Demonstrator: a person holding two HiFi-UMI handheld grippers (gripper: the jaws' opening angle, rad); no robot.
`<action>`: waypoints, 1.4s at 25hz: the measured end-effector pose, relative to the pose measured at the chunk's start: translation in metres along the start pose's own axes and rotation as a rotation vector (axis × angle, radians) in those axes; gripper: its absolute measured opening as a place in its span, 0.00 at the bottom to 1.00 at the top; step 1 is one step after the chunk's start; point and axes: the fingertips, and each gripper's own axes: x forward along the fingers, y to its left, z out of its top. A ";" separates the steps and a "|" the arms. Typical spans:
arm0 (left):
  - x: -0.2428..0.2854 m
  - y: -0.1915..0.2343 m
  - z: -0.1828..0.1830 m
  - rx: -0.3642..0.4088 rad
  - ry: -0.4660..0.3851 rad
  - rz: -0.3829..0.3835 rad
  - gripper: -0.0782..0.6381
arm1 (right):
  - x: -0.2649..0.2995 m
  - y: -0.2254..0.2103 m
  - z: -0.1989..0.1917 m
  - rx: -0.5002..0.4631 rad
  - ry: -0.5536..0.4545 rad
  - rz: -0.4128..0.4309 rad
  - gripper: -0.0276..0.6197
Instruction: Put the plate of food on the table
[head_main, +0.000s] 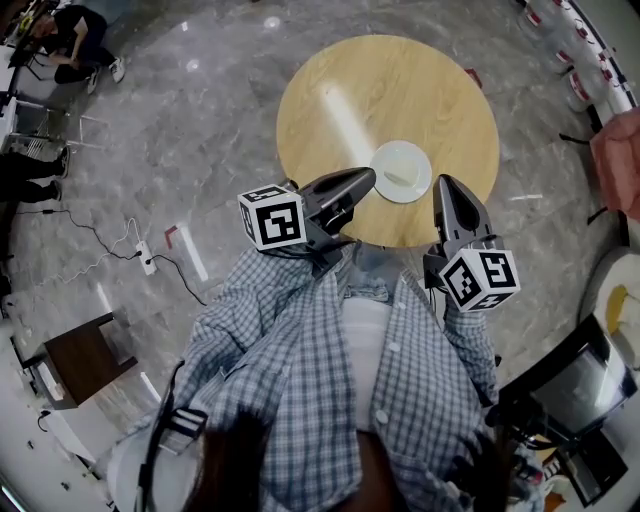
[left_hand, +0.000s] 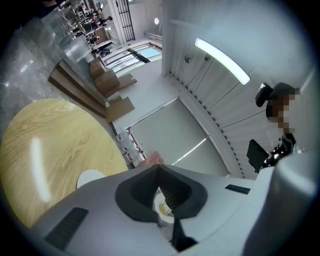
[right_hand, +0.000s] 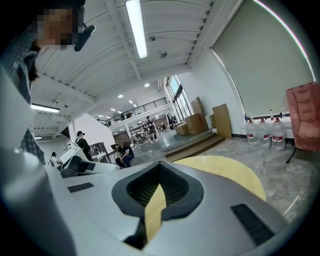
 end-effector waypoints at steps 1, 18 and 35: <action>-0.002 0.000 0.000 -0.002 -0.001 0.000 0.12 | 0.000 0.002 -0.001 -0.005 0.001 -0.001 0.05; -0.005 -0.006 -0.004 -0.097 -0.029 -0.037 0.12 | -0.010 0.003 -0.009 -0.026 0.019 -0.041 0.05; -0.003 0.001 -0.015 -0.191 -0.023 -0.059 0.12 | -0.006 -0.006 -0.023 -0.009 0.055 -0.100 0.05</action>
